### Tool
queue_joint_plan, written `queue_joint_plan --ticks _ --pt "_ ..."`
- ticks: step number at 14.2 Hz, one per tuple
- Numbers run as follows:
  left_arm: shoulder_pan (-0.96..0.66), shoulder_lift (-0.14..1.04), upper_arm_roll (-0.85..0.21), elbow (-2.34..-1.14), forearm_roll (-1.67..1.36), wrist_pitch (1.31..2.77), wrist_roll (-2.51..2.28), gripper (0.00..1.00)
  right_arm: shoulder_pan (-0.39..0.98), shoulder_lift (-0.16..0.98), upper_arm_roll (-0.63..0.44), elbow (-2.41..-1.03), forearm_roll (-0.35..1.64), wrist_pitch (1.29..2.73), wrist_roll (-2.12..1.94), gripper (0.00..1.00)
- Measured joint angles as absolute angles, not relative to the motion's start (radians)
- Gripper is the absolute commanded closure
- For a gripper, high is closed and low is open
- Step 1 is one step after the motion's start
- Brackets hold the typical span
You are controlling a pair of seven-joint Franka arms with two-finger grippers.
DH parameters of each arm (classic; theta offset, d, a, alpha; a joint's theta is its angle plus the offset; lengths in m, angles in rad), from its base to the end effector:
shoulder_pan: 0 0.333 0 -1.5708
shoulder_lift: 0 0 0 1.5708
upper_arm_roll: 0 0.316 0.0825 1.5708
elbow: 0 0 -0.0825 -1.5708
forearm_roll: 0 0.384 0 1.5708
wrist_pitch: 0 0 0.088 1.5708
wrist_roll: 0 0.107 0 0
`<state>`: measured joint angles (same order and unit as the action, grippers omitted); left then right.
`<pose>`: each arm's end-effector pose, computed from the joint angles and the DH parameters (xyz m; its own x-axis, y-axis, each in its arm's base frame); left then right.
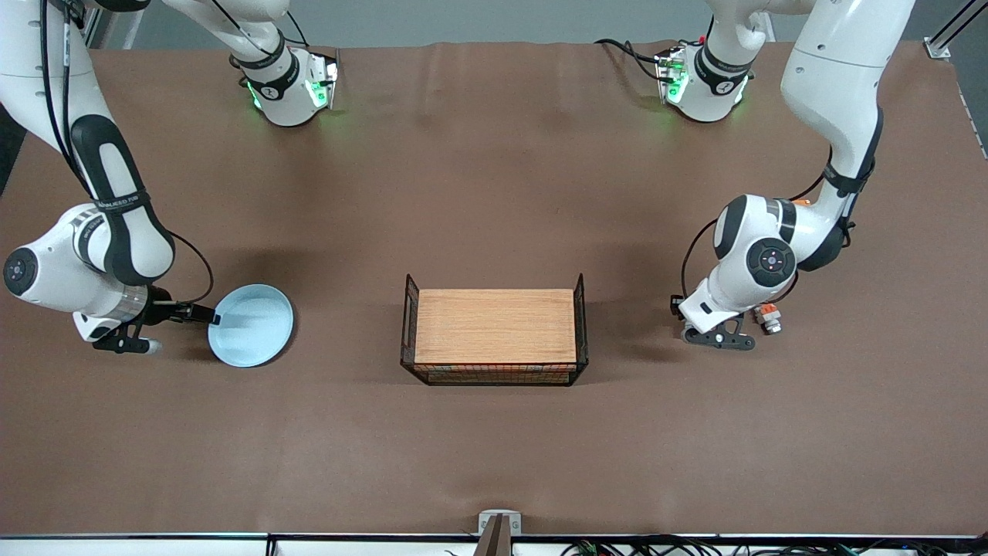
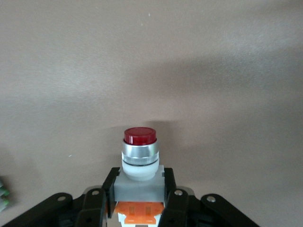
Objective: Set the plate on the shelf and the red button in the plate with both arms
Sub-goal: 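Lift the red button with the left gripper while the right gripper reaches the plate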
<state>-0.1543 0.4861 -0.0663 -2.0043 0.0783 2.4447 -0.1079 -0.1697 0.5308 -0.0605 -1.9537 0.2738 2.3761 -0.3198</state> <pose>0.5877 -0.1309 0.2081 0.9853 -0.1655 -0.0423 -0.1665 -0.9858 -0.0213 0.5921 -0.1350 0.1949 0.9920 -0.1054 -0.0691 -0.1156 -0.9793 -0.1659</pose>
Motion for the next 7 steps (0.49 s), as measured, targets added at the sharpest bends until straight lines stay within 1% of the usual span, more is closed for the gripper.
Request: queue_joint_plan --ticks 2,5,7 --pt "-0.154 0.454 -0.066 -1.975 0.078 2.371 -0.108 0.71 -0.17 0.539 -0.053 -1.954 0.275 2.389 -0.327 0.01" --pt "-0.153 0.426 -0.066 -1.901 0.045 2.263 -0.111 0.71 -0.169 0.551 -0.049 -1.953 0.287 2.406 -0.329 0.06" --pt "-0.153 0.422 -0.066 -1.842 0.029 2.19 -0.112 0.71 -0.167 0.559 -0.047 -1.953 0.301 2.422 -0.336 0.14"
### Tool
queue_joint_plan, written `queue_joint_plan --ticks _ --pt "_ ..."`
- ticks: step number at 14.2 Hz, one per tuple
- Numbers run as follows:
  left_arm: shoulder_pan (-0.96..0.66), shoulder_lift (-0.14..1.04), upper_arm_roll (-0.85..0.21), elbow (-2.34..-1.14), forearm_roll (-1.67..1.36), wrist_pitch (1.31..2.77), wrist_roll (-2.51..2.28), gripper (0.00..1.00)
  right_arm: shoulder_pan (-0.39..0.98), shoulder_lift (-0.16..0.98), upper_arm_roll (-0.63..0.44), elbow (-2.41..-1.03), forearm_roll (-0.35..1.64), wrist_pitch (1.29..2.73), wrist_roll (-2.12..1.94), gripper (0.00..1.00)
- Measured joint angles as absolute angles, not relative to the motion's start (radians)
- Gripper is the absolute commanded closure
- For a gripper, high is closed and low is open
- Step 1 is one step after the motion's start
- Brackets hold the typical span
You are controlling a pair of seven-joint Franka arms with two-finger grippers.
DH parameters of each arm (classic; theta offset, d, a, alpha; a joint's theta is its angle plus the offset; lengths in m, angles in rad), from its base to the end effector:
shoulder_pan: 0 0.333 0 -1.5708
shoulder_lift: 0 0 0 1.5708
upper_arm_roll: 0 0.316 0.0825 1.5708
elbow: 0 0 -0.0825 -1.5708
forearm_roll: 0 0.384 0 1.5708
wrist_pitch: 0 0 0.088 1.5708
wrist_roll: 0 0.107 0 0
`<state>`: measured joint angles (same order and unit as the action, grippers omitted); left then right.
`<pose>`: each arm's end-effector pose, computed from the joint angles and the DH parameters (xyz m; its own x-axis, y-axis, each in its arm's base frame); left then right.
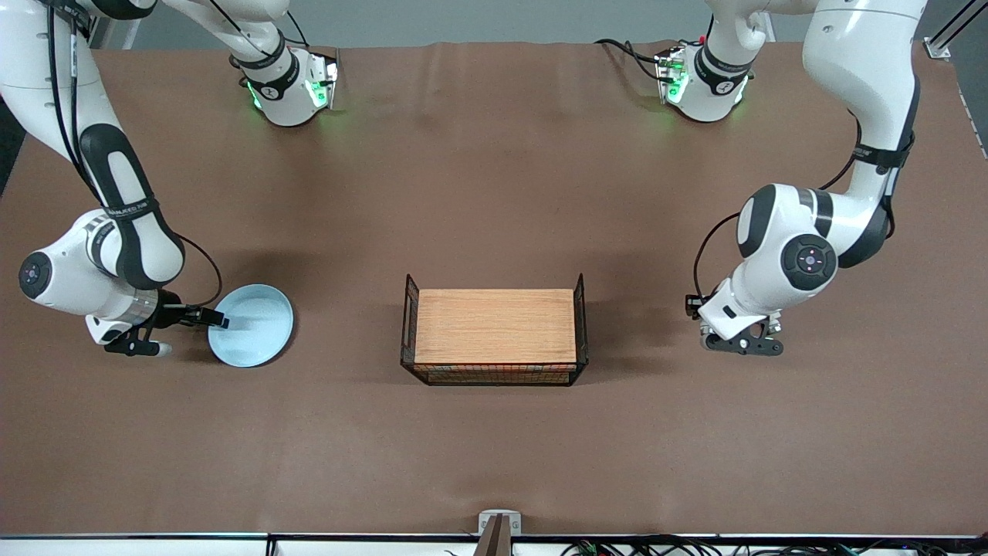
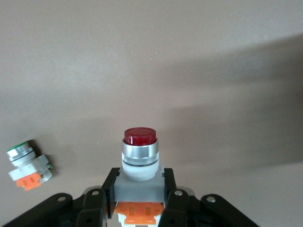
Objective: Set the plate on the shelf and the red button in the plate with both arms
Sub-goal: 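Lift the red button with the left gripper while the right gripper reaches the plate, then grasp the light blue plate rim with the right gripper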
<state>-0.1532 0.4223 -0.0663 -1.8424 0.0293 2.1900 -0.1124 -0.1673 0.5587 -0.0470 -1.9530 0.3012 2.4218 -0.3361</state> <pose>0.6181 -0.1342 0.2925 0.9901 -0.1194 -0.0736 -0.1200 -0.9928 -0.0037 0.5951 -0.1276 0.1815 0.9935 -0.1034 -0.0480 -0.1103 -0.9781 -0.1768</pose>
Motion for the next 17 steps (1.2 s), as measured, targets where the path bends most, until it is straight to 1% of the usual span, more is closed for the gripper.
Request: queue_joint_plan --ticks 1,3,5,6,7,10,12,17 --pt "-0.153 0.422 -0.066 -1.817 0.027 2.159 -0.115 0.71 -0.165 0.561 -0.046 -1.953 0.303 2.428 -0.337 0.22" --pt "-0.153 0.422 -0.066 -1.776 0.024 2.117 -0.125 0.71 -0.16 0.564 -0.045 -1.953 0.306 2.435 -0.337 0.44" --pt "-0.153 0.422 -0.066 -1.758 0.023 2.103 -0.132 0.71 -0.157 0.564 -0.043 -1.953 0.308 2.435 -0.338 0.62" --pt "-0.153 0.422 -0.066 -1.756 0.023 2.102 -0.133 0.71 -0.157 0.565 -0.043 -1.953 0.309 2.435 -0.338 0.69" --pt "-0.153 0.422 -0.066 -1.756 0.023 2.101 -0.135 0.71 -0.157 0.566 -0.043 -1.953 0.31 2.435 -0.338 0.75" --pt "-0.153 0.424 -0.066 -1.756 0.022 2.1 -0.135 0.7 -0.157 0.567 -0.043 -1.953 0.31 2.435 -0.338 0.97" --pt "-0.153 0.426 -0.066 -1.756 0.022 2.099 -0.136 0.7 -0.157 0.567 -0.043 -1.953 0.31 2.435 -0.338 1.0" --pt "-0.153 0.437 -0.066 -1.756 0.022 2.098 -0.136 0.7 -0.157 0.562 -0.042 -1.925 0.312 2.417 -0.34 1.0"
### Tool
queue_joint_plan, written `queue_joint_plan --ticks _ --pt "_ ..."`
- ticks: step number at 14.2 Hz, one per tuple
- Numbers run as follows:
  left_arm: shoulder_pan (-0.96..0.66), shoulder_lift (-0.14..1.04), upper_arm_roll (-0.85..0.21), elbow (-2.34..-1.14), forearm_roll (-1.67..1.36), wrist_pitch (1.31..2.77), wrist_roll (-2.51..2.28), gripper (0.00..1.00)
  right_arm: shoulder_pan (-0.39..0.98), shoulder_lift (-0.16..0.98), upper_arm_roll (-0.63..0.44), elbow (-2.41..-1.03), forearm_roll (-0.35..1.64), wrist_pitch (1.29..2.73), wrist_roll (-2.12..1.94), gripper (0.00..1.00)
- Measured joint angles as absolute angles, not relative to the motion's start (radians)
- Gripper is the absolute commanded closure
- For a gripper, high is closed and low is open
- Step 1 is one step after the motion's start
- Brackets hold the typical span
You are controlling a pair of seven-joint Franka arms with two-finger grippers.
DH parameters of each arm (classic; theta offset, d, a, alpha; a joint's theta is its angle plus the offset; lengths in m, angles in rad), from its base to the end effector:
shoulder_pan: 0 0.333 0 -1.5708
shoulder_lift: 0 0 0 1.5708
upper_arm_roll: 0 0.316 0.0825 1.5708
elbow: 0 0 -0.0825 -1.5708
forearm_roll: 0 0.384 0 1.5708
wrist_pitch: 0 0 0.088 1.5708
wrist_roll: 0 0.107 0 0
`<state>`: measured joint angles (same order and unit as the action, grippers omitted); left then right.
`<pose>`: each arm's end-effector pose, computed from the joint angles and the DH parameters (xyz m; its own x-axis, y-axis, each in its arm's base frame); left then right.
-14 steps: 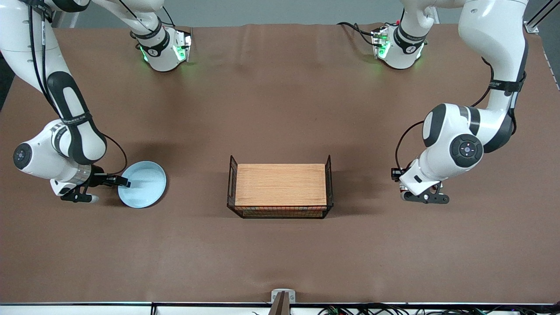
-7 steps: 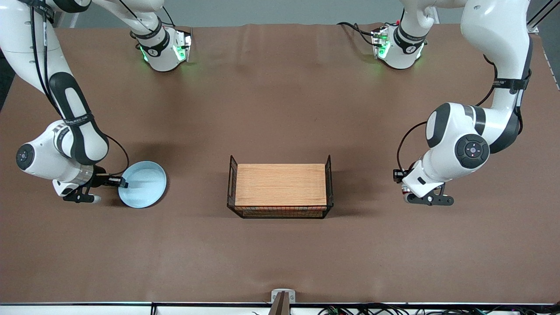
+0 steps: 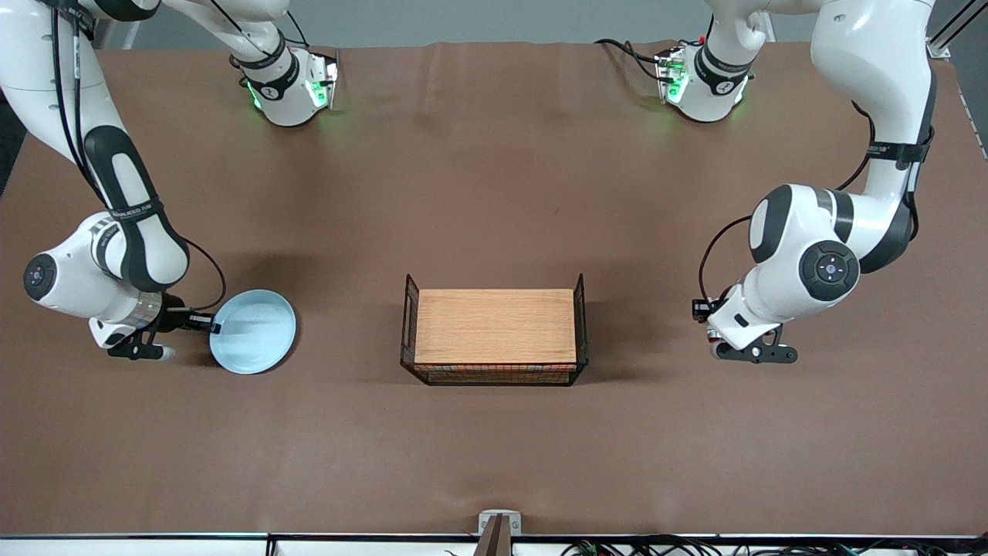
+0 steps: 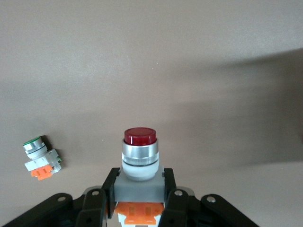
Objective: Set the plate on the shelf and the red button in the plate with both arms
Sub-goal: 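Grasp the light blue plate rim with the right gripper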
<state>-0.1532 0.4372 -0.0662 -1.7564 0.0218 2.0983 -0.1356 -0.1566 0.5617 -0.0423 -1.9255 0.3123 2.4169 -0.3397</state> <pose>0.6315 -0.1362 0.3130 0.9914 -0.0901 -0.0946 -0.0908 -0.9959 -0.0025 0.6061 -0.1198 0.1895 0.9954 -0.0924 -0.0265 -0.0958 -0.9781 -0.1851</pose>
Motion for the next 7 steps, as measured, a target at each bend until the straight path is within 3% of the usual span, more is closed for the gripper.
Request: queue_joint_plan --ticks 4,7 --pt "-0.153 0.439 -0.066 -1.756 0.022 2.098 -0.136 0.7 -0.16 0.545 -0.052 -1.782 0.313 2.148 -0.292 1.0" --pt "-0.153 0.44 -0.066 -1.757 0.022 2.098 -0.137 0.7 -0.162 0.473 -0.055 -1.727 0.313 2.038 -0.239 1.0"
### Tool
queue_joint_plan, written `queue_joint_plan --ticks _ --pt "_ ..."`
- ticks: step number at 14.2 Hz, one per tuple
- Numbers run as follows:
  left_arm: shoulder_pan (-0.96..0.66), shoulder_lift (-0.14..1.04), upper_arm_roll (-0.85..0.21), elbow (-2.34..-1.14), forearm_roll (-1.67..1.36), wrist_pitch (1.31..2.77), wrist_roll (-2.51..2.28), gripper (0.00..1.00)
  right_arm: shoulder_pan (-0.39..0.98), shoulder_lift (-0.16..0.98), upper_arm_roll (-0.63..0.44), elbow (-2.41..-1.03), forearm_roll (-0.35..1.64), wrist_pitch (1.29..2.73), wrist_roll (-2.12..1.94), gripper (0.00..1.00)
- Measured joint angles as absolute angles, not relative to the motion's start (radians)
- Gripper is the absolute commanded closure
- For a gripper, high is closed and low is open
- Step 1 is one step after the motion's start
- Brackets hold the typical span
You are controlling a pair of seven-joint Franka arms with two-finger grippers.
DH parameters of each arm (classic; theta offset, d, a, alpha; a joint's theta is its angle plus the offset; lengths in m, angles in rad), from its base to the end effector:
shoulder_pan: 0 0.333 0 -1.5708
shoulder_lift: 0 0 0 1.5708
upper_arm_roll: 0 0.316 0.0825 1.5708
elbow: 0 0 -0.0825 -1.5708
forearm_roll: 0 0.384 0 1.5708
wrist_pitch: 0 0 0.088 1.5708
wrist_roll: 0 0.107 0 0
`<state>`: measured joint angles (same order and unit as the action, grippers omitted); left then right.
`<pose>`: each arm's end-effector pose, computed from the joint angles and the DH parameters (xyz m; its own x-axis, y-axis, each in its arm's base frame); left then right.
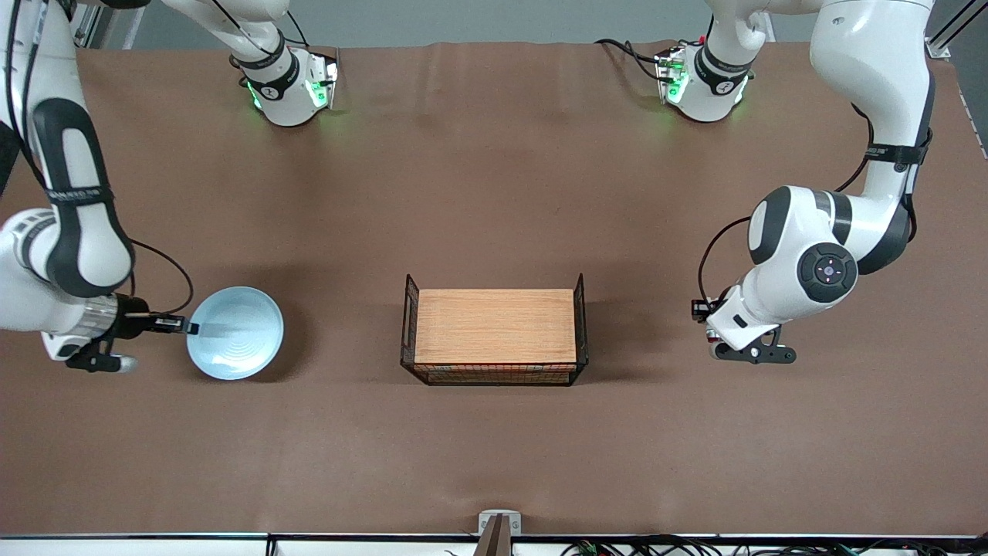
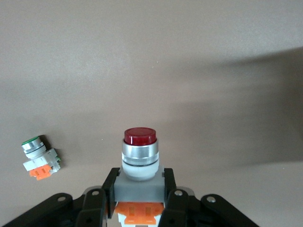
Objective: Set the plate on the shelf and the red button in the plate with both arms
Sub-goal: 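Grasp the light blue plate rim with the right gripper, then carry the plate with the right gripper over the wire basket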
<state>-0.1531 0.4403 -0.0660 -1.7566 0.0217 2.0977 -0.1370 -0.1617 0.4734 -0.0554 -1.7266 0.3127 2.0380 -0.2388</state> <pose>0.6313 -0.1360 0.3109 0.9912 -0.0883 -0.0985 -0.0891 -0.9960 -0.0030 0.6368 -0.1197 0.2997 0.9857 -0.1216 -0.1167 -0.1485 -0.9542 -0.2597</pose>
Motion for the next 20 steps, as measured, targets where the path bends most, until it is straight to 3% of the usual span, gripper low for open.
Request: queue_joint_plan --ticks 5,10,12,15,20 --pt "-0.153 0.441 -0.066 -1.757 0.021 2.098 -0.194 0.7 -0.126 0.292 -0.05 -1.71 0.297 1.808 0.112 1.0" --pt "-0.153 0.441 -0.066 -1.757 0.021 2.097 -0.194 0.71 0.027 0.132 -0.042 -1.698 0.288 1.673 0.601 1.0" --pt "-0.153 0.441 -0.066 -1.757 0.021 2.097 -0.194 0.71 0.122 0.111 -0.038 -1.658 0.261 1.64 0.847 1.0" --pt "-0.153 0.441 -0.066 -1.757 0.021 2.097 -0.197 0.83 0.271 0.11 -0.034 -1.59 0.247 1.633 1.177 1.0" --pt "-0.153 0.441 -0.066 -1.757 0.02 2.097 -0.197 0.82 0.475 0.121 -0.033 -1.526 0.184 1.635 1.605 1.0"
